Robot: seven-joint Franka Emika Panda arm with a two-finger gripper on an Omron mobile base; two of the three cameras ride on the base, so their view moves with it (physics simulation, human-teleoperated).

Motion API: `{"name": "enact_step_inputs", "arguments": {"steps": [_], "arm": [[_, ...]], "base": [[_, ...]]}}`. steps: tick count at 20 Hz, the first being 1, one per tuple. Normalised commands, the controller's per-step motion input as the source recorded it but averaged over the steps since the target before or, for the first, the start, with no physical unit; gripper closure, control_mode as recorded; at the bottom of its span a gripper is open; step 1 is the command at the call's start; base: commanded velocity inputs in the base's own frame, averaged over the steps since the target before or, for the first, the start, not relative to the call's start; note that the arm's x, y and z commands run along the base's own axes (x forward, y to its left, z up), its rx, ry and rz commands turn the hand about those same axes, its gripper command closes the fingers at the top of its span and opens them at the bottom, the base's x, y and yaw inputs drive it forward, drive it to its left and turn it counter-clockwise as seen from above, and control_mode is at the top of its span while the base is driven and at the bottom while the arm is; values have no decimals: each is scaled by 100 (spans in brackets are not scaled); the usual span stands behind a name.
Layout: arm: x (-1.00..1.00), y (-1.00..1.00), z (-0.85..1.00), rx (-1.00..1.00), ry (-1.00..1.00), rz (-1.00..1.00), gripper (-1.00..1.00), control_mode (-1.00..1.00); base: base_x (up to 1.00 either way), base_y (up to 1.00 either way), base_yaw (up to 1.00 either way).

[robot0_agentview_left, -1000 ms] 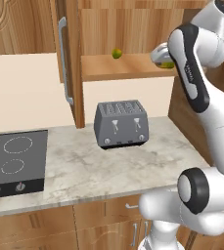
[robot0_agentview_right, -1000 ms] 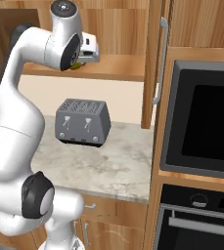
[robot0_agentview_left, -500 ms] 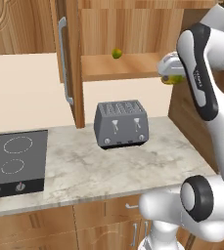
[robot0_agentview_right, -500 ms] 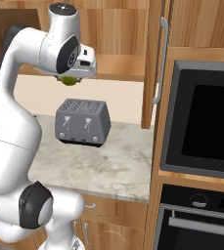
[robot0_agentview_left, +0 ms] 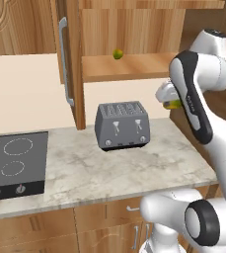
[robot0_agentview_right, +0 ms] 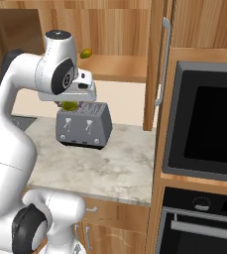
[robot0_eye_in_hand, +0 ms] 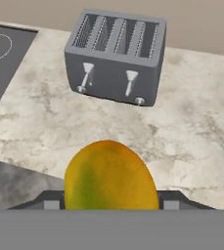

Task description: Pick the mangos from the cabinet and place them in one bowl. Pick the carrot from the sink and place it in the other bowl.

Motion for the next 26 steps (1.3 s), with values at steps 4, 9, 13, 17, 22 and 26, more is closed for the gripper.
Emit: {"name": "enact_step_inputs", "arguments": {"steps": [4,9,13,17,22,26], "arm": [[0,0,-62,-2,17,0,100,-100],[0,0,-22,0,17,0,100,-100],[0,10,-1,0,15,-1,100,-100],[0,38,-13,0,11,-3,100,-100],[0,2,-26,0,-1,-3,100,-100],[0,0,0,0,0,0,100,-100]], "base": [[0,0,0],[0,0,0],[0,0,0],[0,0,0],[0,0,0],[0,0,0]]}}
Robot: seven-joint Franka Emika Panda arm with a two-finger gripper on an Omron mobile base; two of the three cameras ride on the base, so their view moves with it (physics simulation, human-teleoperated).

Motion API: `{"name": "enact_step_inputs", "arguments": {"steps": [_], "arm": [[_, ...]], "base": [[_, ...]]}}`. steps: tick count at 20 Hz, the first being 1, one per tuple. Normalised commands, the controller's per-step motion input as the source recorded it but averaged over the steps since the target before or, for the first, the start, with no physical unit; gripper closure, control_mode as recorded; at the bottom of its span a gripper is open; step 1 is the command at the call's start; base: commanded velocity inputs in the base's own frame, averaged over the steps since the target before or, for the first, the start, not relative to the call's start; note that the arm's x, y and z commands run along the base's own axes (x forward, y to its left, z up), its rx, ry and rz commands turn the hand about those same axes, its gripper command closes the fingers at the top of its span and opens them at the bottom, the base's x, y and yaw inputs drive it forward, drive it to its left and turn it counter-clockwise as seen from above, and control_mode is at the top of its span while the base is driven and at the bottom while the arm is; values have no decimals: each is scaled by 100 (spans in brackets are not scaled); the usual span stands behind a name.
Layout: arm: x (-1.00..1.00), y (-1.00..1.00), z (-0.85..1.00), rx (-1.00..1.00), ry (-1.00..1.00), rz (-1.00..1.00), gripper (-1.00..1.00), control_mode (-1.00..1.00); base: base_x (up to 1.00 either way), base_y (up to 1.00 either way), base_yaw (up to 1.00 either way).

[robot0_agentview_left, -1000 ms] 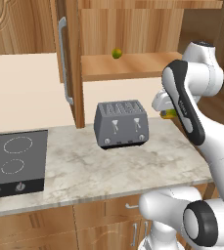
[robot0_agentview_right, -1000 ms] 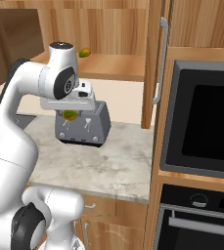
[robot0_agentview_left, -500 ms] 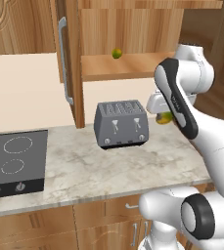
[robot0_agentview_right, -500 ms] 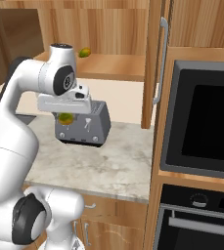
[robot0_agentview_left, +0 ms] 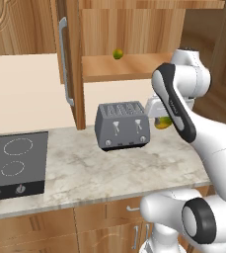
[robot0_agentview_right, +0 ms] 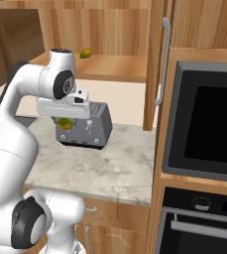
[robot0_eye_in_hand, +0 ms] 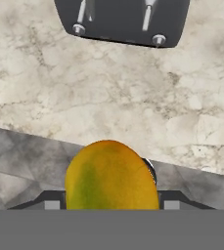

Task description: Pick the mangos from the cabinet and place them in one bowl. Pick the carrot from the sink and place it in the other bowl.

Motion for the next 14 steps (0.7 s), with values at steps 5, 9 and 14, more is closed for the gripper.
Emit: {"name": "enact_step_inputs", "arguments": {"steps": [5,9,14], "arm": [[0,0,0,0,0,0,100,-100],[0,0,0,0,0,0,100,-100],[0,0,0,0,0,0,100,100]], "base": [[0,0,0],[0,0,0],[-5,0,0]]}}
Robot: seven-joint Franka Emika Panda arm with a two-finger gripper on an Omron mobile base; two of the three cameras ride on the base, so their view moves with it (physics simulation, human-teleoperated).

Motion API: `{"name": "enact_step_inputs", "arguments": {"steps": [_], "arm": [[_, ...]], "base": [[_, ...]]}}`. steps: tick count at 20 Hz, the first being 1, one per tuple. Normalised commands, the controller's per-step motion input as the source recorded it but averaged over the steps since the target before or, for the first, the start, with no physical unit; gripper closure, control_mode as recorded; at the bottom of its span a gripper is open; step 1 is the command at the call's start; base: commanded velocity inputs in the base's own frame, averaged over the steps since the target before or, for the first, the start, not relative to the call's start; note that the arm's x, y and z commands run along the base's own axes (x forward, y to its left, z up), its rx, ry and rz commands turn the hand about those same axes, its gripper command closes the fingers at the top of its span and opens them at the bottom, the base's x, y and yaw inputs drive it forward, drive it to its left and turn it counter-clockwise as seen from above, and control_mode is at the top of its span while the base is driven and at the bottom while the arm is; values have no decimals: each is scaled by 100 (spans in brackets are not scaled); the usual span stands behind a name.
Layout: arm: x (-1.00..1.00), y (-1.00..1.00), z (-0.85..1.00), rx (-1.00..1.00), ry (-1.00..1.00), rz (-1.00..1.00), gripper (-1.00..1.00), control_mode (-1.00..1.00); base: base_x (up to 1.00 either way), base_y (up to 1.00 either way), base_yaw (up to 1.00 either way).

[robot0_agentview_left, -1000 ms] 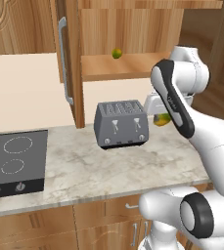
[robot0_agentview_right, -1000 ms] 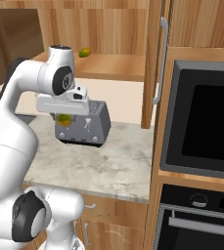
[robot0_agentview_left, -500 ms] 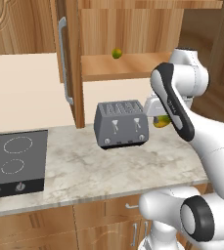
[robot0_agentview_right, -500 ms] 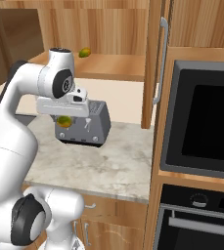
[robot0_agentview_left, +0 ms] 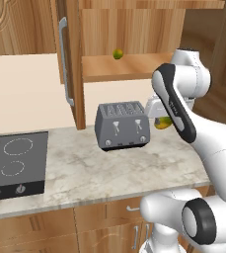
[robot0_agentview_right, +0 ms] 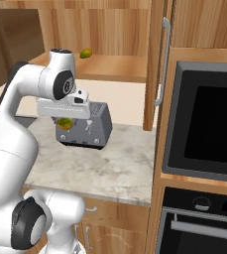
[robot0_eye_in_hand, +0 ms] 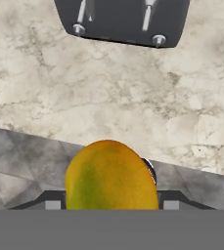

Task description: Pick the mangos from the cabinet and place them in one bowl. Pick the carrot from the sink and place it in the other bowl.

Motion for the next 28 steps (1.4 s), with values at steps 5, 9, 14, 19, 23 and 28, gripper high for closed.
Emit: {"name": "enact_step_inputs", "arguments": {"steps": [5,9,14,19,23,28], "arm": [[0,0,0,0,0,0,100,100],[0,0,0,0,0,0,100,100],[0,0,0,0,0,0,100,100],[0,0,0,0,0,0,100,100],[0,0,0,0,0,0,100,100],[0,0,0,0,0,0,100,100]], "base": [[-91,0,0],[-45,0,0],[-53,0,37],[-28,-1,88],[-16,0,89],[-4,0,82]]}}
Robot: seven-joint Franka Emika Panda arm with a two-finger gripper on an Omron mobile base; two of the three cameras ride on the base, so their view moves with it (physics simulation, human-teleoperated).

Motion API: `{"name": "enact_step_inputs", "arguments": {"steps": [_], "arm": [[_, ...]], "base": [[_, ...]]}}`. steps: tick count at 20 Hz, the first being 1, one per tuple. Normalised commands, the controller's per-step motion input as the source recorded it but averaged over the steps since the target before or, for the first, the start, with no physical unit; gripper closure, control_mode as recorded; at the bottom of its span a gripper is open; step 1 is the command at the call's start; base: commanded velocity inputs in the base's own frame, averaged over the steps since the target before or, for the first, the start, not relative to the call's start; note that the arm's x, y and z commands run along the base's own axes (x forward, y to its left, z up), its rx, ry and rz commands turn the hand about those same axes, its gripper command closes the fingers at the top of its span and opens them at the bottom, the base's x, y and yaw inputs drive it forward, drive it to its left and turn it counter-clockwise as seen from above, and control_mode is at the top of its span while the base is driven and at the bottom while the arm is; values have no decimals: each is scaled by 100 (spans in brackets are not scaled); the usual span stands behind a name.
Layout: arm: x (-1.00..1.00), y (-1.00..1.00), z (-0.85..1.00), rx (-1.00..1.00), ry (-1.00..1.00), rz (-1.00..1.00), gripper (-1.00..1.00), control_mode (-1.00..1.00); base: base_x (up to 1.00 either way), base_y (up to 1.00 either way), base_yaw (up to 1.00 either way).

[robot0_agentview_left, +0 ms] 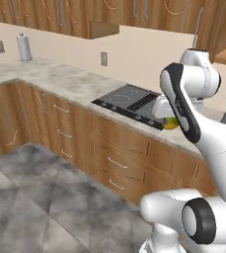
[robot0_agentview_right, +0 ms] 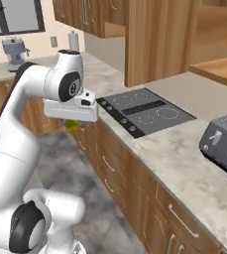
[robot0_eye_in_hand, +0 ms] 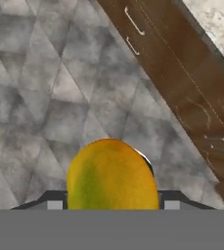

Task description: Pick the mangos from the cabinet and place them in one bowl. Pick the carrot from the sink and place it in the other bowl.

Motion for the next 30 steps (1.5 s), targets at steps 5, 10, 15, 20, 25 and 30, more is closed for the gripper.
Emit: {"name": "enact_step_inputs", "arguments": {"steps": [5,10,15,20,25,30], "arm": [[0,0,0,0,0,0,100,100],[0,0,0,0,0,0,100,100],[0,0,0,0,0,0,100,100],[0,0,0,0,0,0,100,100],[0,0,0,0,0,0,100,100],[0,0,0,0,0,0,100,100]], "base": [[0,0,76],[0,0,77],[0,0,77],[0,0,75],[0,0,73],[0,0,73]]}}
